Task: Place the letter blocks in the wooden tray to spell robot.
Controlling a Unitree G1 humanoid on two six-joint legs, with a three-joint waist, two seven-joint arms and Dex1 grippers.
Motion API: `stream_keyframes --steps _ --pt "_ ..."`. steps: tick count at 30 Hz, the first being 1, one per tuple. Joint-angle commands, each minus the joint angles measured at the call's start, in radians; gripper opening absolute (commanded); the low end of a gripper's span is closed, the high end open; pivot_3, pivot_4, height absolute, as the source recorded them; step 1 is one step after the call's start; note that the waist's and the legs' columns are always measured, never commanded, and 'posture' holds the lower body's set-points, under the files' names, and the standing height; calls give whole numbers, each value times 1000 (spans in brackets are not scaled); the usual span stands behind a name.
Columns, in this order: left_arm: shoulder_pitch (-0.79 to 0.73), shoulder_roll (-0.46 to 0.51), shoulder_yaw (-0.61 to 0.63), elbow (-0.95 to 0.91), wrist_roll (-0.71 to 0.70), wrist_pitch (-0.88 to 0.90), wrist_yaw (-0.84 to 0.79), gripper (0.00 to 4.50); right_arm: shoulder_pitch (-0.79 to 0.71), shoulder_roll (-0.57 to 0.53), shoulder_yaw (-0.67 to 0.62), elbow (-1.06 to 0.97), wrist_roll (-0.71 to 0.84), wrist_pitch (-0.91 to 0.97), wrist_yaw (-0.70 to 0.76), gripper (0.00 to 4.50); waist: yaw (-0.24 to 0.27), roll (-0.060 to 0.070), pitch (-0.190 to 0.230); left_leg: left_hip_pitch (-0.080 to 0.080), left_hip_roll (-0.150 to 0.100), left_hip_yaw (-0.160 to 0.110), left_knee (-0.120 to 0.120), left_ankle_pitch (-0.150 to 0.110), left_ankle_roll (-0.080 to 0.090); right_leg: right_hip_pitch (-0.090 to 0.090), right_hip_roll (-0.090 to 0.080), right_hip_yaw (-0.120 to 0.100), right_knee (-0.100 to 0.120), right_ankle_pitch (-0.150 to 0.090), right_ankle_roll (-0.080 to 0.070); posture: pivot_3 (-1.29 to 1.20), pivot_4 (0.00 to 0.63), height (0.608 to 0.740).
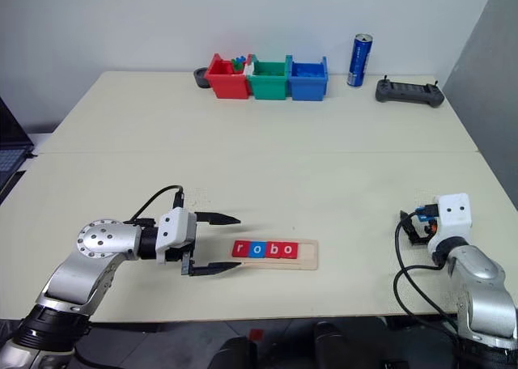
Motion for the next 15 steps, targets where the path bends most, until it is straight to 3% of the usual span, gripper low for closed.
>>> stream_keyframes --steps 1,10,13,15 --pt "7 28 38 -28 -17 -5 -8 4500 -40 -32 -37 54 18 -23 -12 4473 0 0 0 0 0 0 0 0 0 0 0 0 0 0 0 0 150 740" --pt "29 63 61 -5 -20 -37 -44 4500 -125 -62 -45 218 56 124 -45 4473 1 0 0 0 0 0 0 0 0 0 0 0 0 0 0 0 150 740" --pt "37 68 69 -6 -21 -42 -46 4500 -116 -66 -33 219 55 152 -54 3926 1 0 -1 0 0 0 0 0 0 1 0 0 0 0 0 0 150 740" --pt "41 69 73 -10 -22 -41 -46 4500 -112 -66 -31 216 59 162 -61 3261 4 -2 -2 0 0 0 0 0 0 1 0 0 -1 0 0 0 150 740"
